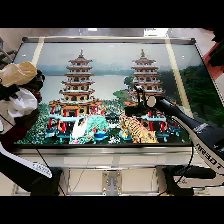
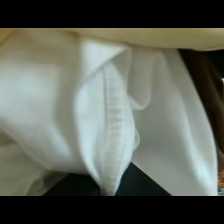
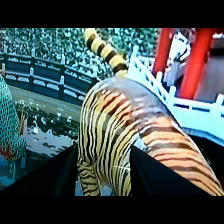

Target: Fold the shirts.

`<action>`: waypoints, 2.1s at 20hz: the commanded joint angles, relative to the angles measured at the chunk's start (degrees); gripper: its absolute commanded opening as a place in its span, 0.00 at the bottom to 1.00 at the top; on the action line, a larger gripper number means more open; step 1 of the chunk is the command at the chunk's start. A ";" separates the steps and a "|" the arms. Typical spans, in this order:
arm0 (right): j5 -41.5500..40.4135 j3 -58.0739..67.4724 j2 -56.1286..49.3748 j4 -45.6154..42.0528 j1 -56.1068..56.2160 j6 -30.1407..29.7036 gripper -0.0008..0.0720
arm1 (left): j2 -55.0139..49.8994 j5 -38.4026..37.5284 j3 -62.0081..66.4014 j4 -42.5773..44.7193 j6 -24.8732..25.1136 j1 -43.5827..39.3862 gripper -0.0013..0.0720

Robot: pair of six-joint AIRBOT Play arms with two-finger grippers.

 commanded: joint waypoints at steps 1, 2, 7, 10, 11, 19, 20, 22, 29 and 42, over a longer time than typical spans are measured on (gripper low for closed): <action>-0.24 0.02 0.00 1.40 0.02 0.26 0.54 | -0.07 -1.33 4.76 -16.90 4.50 0.11 0.04; -0.20 0.04 0.09 1.42 -0.09 0.26 0.54 | 0.39 -2.78 6.82 -21.42 5.88 0.09 0.04; 6.88 7.17 0.11 -2.93 -2.69 -0.46 0.54 | 8.39 -10.58 11.13 -40.96 11.43 -1.75 0.04; 11.87 15.34 1.01 -8.11 -5.53 -0.46 0.54 | 14.29 -15.52 11.13 -47.47 13.73 -7.26 0.04; 12.22 17.59 2.05 -10.05 -6.40 -0.44 0.54 | 15.78 -16.02 11.13 -47.25 13.70 -10.05 0.04; 12.20 27.15 13.77 -27.26 -14.34 -0.39 0.54 | 17.25 -13.86 6.84 -33.00 15.04 -44.52 0.04; 12.39 27.15 14.49 -27.41 -15.54 -0.39 0.54 | 16.37 -13.70 6.25 -28.02 14.99 -49.00 0.04; 13.00 27.08 14.73 -27.34 -16.98 -0.42 0.54 | 13.68 -14.34 6.10 -19.98 14.49 -56.28 0.04; 7.45 18.58 14.60 -19.28 -17.20 -2.78 0.54 | 5.03 -17.03 6.12 0.37 7.21 -63.47 0.79; -8.94 7.87 -9.79 13.42 -17.20 -18.43 0.67 | 6.49 -19.17 9.53 19.69 -1.16 -57.20 0.98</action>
